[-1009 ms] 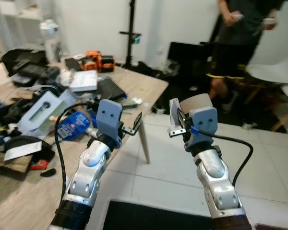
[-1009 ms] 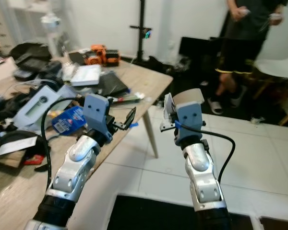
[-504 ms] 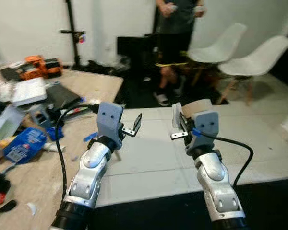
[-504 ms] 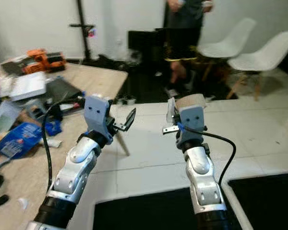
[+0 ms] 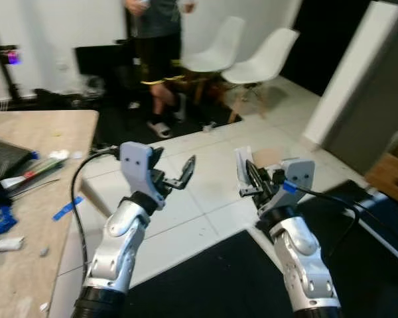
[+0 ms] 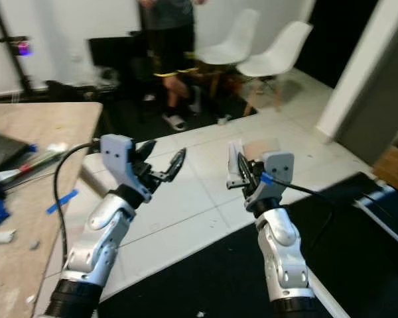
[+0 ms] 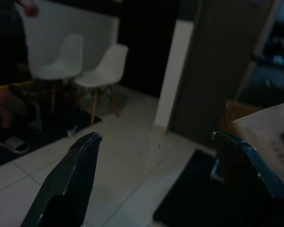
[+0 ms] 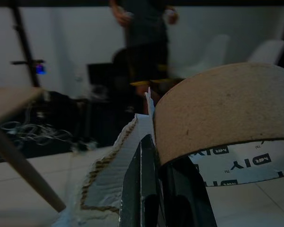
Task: Picking trash to rubbish bin
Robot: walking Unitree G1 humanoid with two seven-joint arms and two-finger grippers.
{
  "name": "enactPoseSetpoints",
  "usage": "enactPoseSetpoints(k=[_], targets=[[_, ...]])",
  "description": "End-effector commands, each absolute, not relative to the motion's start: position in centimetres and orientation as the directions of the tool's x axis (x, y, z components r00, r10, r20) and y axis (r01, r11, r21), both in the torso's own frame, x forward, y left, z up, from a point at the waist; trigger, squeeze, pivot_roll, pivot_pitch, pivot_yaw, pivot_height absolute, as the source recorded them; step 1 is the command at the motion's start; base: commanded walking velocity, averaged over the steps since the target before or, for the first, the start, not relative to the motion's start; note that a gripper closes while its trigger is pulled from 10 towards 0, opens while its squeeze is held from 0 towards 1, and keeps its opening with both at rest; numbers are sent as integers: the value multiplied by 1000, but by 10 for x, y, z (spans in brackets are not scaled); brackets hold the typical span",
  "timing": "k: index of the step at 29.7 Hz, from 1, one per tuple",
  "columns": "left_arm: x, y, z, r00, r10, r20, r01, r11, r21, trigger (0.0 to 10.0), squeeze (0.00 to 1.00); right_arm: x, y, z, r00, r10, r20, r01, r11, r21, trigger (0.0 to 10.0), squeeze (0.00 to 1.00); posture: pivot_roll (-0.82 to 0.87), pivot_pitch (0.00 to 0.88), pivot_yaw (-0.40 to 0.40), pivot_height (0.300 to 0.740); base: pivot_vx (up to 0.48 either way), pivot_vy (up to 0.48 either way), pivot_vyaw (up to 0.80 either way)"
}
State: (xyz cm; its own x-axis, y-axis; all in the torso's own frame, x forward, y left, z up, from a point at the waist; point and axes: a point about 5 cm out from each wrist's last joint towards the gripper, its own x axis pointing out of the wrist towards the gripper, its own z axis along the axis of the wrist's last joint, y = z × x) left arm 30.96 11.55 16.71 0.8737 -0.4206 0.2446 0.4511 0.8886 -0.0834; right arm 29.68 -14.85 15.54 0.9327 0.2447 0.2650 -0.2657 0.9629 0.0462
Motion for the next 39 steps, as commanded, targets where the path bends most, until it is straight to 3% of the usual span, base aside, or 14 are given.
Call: enactPoseSetpoints(k=[1, 7, 9, 11, 19, 20, 23, 24, 27, 32, 39], targets=[[309, 118, 164, 877, -423, 228, 448, 891, -68, 10000, 0, 296, -157, 153, 940, 232, 252, -250, 968, 39, 10000, 0, -110, 64, -31, 740, 0, 0, -800], [312, 129, 161, 890, -408, 205, 422, 906, -28, 10000, 0, 297, -168, 154, 945, 221, 243, -225, 974, -10, 10000, 0, -112, 66, -31, 740, 0, 0, -800], [313, 119, 153, 874, -472, 116, 463, 881, 96, 10000, 0, 300, -159, 153, 931, 294, 215, -287, 956, -67, 10000, 0, -110, 66, -31, 740, 0, 0, -800], [315, 113, 151, 871, -479, 106, 465, 875, 133, 10000, 0, 301, -153, 153, 925, 324, 201, -310, 946, -98, 10000, 0, -111, 66, -30, 740, 0, 0, -800], [322, 99, 157, 873, -465, 149, 453, 885, 106, 10000, 0, 313, -141, 155, 939, 282, 198, -269, 959, -88, 10000, 0, -112, 61, -22, 740, 0, 0, -800], [323, 108, 157, 884, -441, 155, 430, 897, 102, 10000, 0, 316, -155, 154, 954, 228, 196, -216, 973, -78, 10000, 0, -110, 61, -21, 740, 0, 0, -800], [324, 115, 156, 892, -426, 154, 413, 904, 107, 10000, 0, 317, -164, 154, 962, 197, 192, -185, 980, -77, 10000, 0, -110, 61, -21, 740, 0, 0, -800], [325, 130, 153, 913, -383, 141, 370, 923, 110, 10000, 0, 317, -182, 152, 972, 152, 180, -139, 986, -88, 10000, 0, -109, 64, -20, 740, 0, 0, -800], [325, 149, 151, 936, -328, 127, 313, 941, 127, 10000, 0, 315, -198, 152, 979, 113, 171, -96, 990, -106, 10000, 0, -111, 65, -19, 740, 0, 0, -800], [328, 166, 151, 959, -251, 133, 233, 963, 136, 10000, 0, 314, -205, 151, 981, 92, 170, -73, 990, -117, 10000, 0, -113, 67, -19, 740, 0, 0, -800], [330, 167, 151, 971, -190, 146, 175, 979, 108, 10000, 0, 314, -208, 151, 982, 44, 182, -20, 991, -130, 10000, 0, -111, 66, -20, 740, 0, 0, -800]])
